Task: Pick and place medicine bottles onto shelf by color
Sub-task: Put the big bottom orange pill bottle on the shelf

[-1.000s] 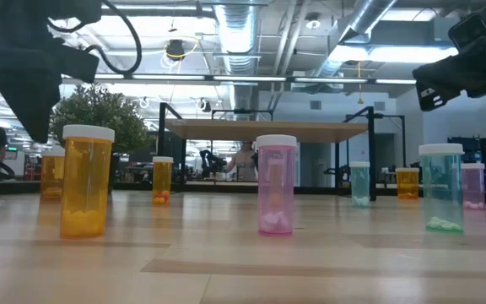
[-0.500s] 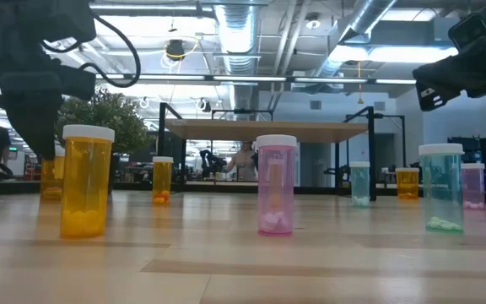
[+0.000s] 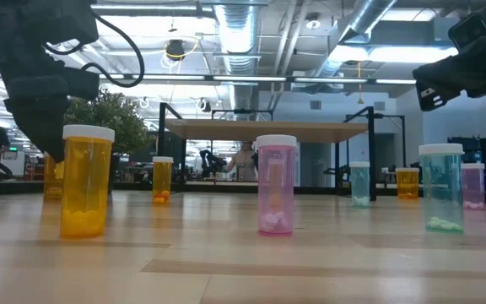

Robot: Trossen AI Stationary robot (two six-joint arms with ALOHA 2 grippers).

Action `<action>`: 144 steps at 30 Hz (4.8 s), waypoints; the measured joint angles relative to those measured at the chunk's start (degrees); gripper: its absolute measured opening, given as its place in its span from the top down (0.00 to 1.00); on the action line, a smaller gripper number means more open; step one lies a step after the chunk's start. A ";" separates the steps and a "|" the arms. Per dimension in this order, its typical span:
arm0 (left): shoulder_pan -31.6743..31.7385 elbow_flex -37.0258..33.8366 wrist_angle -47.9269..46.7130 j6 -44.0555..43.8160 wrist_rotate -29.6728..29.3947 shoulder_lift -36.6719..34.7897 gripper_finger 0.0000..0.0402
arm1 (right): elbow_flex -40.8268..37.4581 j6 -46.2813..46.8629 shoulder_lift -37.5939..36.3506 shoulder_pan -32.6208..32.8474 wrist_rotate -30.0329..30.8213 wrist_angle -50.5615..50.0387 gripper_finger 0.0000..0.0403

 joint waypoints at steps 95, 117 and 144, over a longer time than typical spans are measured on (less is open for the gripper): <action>46.64 72.91 -11.47 45.25 14.69 48.48 0.53 | 0.00 0.01 -0.01 -0.01 0.00 -0.02 0.85; 46.60 72.89 -11.64 45.25 14.67 48.46 0.53 | 0.00 -0.01 0.01 -0.02 0.00 0.00 0.85; 46.36 72.87 -11.23 46.96 15.33 48.98 0.53 | -0.01 0.00 -0.01 -0.01 0.00 -0.01 0.85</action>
